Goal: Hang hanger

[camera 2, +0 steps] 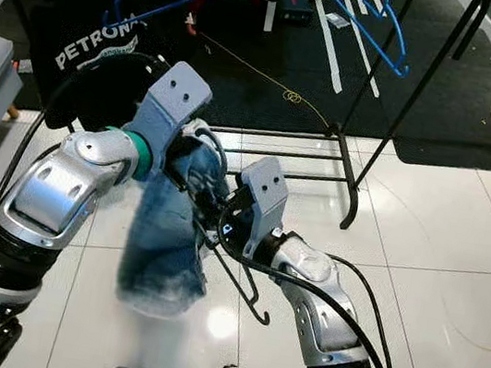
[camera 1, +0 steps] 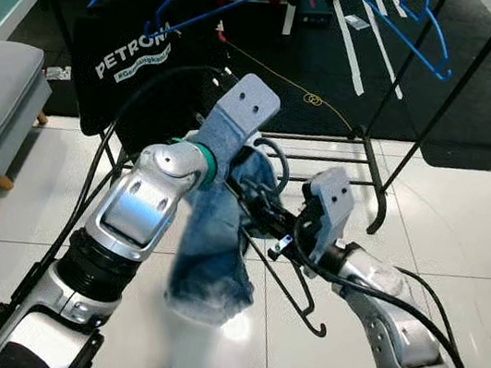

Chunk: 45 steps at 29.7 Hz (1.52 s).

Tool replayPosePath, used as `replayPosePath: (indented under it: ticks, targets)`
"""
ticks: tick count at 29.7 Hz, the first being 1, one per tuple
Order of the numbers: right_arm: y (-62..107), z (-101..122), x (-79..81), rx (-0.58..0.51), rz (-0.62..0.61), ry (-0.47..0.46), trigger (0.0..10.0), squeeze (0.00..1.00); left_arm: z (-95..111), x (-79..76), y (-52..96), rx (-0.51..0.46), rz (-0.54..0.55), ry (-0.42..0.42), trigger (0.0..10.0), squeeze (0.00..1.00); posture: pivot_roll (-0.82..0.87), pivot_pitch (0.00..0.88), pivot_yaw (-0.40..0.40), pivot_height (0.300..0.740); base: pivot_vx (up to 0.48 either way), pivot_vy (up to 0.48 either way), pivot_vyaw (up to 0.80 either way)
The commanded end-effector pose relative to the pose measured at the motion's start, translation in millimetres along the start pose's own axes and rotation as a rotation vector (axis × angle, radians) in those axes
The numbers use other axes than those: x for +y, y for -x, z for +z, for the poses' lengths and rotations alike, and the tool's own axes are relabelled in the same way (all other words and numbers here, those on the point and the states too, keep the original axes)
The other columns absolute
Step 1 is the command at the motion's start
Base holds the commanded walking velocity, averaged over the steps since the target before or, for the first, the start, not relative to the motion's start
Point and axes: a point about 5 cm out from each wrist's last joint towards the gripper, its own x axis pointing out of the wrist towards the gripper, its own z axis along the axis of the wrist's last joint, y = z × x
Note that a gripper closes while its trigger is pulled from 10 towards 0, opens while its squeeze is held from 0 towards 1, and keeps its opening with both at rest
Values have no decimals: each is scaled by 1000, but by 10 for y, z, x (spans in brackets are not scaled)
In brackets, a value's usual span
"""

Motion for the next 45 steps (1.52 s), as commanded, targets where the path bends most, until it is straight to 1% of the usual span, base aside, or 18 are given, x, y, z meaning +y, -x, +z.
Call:
replayPosePath:
  ticks: [1, 3, 7, 8, 9, 10, 11, 12, 14, 18, 25, 27, 29, 30, 32, 39, 40, 45]
  targets:
    - [30, -48, 139, 23, 104, -19, 10000, 0, 149, 140, 13, -76, 82, -56, 10000, 0, -44, 100, 72, 740, 0, 0, 0]
    - [58, -55, 139, 28, 108, -18, 10000, 0, 162, 183, 18, -79, 99, -85, 10000, 0, -45, 100, 71, 740, 0, 0, 0]
    - [101, -53, 60, 14, 53, -13, 10000, 0, 156, 183, 42, -77, 24, -51, 10000, 0, -47, 100, 71, 740, 0, 0, 0]
    - [94, -10, 14, -17, 17, 0, 10000, 0, 159, 120, 76, -77, -46, -14, 10000, 0, -45, 99, 70, 740, 0, 0, 0]
    - [94, -10, 14, -17, 17, 0, 10000, 0, 159, 120, 76, -77, -46, -14, 10000, 0, -45, 99, 70, 740, 0, 0, 0]
    - [78, 34, -46, -49, -35, 15, 10000, 0, 147, 46, 107, -76, -115, -20, 10000, 0, -45, 99, 69, 740, 0, 0, 0]
    - [78, 34, -46, -49, -35, 15, 10000, 0, 147, 46, 107, -76, -115, -20, 10000, 0, -45, 99, 69, 740, 0, 0, 0]
    - [66, 70, -98, -70, -77, 25, 10000, 0, 130, -12, 129, -74, -162, -26, 10000, 0, -46, 95, 69, 740, 0, 0, 0]
    - [59, 99, -140, -86, -107, 29, 10000, 0, 111, -54, 144, -71, -195, -49, 10000, 0, -46, 95, 69, 740, 0, 0, 0]
    - [66, 109, -147, -88, -111, 29, 10000, 0, 98, -63, 138, -77, -202, -64, 10000, 0, -46, 95, 69, 740, 0, 0, 0]
    - [50, 245, -266, -165, -217, 74, 10000, 0, 76, -196, 165, -46, -299, -6, 10000, 0, -51, 83, 64, 740, 0, 0, 0]
    - [50, 245, -266, -165, -217, 74, 10000, 0, 76, -196, 165, -46, -299, -6, 10000, 0, -51, 83, 64, 740, 0, 0, 0]
    - [10, 197, -237, -112, -194, 158, 10000, 0, 108, -229, 149, -52, -293, 45, 10000, 0, -52, 77, 59, 740, 0, 0, 0]
    - [-3, 161, -219, -96, -183, 170, 10000, 0, 150, -235, 147, -61, -297, 89, 10000, 0, -51, 76, 57, 740, 0, 0, 0]
    - [-13, 139, -204, -89, -174, 177, 10000, 0, 181, -247, 152, -70, -311, 119, 10000, 0, -50, 76, 57, 740, 0, 0, 0]
    - [-40, 166, -186, -115, -168, 168, 10000, 0, 105, -290, 126, -39, -304, 77, 10000, 0, -48, 76, 57, 740, 0, 0, 0]
    - [-55, 232, -183, -161, -176, 158, 10000, 0, 62, -290, 106, -24, -291, 93, 10000, 1000, -53, 81, 60, 740, 0, 0, 0]
    - [-61, 292, -195, -205, -193, 145, 10000, 0, 69, -286, 112, -28, -300, 117, 10000, 1000, -54, 85, 59, 740, 0, 0, 0]
